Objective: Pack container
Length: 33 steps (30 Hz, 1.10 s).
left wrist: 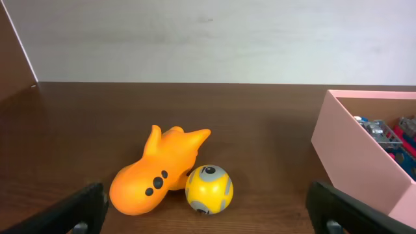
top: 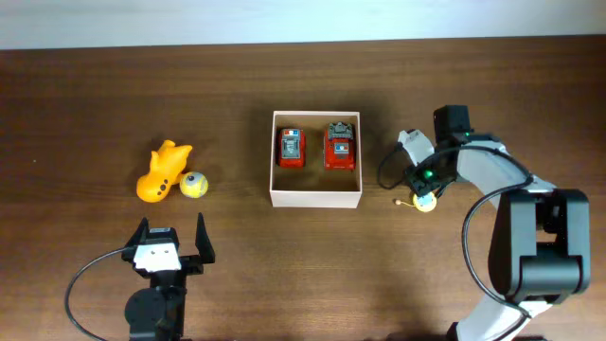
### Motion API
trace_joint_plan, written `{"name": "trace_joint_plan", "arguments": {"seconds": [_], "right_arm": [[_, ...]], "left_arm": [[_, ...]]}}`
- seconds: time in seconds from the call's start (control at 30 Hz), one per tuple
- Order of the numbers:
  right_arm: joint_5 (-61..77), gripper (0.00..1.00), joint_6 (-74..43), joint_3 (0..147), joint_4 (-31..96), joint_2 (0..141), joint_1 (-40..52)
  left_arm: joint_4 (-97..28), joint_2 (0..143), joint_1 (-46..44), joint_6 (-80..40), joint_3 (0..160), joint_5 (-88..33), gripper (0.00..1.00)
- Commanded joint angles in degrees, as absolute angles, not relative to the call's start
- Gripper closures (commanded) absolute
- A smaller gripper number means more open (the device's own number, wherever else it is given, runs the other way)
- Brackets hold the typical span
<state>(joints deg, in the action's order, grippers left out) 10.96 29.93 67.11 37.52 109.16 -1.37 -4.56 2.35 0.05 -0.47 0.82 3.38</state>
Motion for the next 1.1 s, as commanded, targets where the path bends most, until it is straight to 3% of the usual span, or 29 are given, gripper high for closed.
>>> {"name": "trace_joint_plan", "arguments": {"seconds": [0.0,0.37,0.47,0.77,1.07], "right_arm": [[9.8,0.84,29.5,72.8,39.9,109.9,-1.5],[9.8,0.82,29.5,84.8,47.8,109.9,-1.5],[9.9,0.81,29.5,84.7,48.7,109.9,-1.5],[10.1,0.63,29.5,84.4,54.9,110.0,-1.1],[12.5,0.61,29.5,77.8,50.9,110.1,-1.1]], "left_arm": [[-4.6,2.1,-0.1,-0.6,0.5,2.8,0.01],[-4.6,2.1,-0.1,-0.6,0.5,2.7,0.01],[-4.6,2.1,-0.1,-0.6,0.5,2.7,0.01],[-4.6,2.1,-0.1,-0.6,0.5,2.7,0.01],[-4.6,2.1,-0.1,-0.6,0.5,2.7,0.01]]}}
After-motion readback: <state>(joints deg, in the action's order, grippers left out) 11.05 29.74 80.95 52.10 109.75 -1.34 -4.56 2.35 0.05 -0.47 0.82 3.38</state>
